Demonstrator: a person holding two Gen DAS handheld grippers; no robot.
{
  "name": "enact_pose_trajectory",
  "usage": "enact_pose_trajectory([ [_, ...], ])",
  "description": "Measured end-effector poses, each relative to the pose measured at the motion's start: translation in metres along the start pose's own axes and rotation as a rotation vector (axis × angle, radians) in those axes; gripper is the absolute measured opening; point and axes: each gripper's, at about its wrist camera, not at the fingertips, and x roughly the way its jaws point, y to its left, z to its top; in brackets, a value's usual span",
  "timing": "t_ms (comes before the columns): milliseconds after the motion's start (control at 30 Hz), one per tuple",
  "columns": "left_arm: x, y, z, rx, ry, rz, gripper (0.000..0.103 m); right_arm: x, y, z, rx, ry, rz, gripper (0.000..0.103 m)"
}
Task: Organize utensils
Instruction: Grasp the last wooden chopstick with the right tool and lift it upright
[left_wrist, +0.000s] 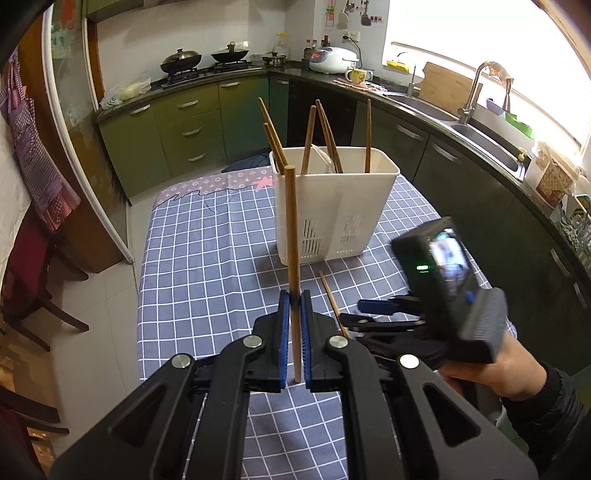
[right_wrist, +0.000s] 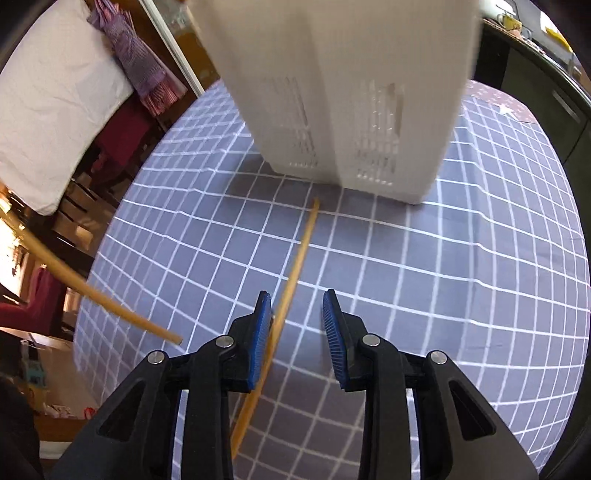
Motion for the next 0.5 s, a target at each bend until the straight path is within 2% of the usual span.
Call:
enact_pose_trajectory([
  [267,0.001,0.001,0.002,0.010,-0.001,-0.010,0.006,0.016,0.015,0.009,-0.028,0.007,-0.110,0.028],
  [333,0.001,0.000,0.001,0.013,-0.002,-0.010,0.006,0.018,0.019,0.010,-0.052,-0.004,-0.159,0.019],
  [367,0.001,0.000,0.001,0.014,-0.002,-0.011,0.006,0.019,0.021,0.011,-0.059,-0.009,-0.172,0.017],
  [400,0.001,0.000,0.001,0.015,-0.002,-0.011,0.006,0.020,0.021,0.011,-0.059,-0.010,-0.170,0.011],
  [500,0.001,-0.001,0.001,0.017,-0.002,-0.013,0.006,0.019,0.018,0.013,-0.045,-0.008,-0.145,0.008],
])
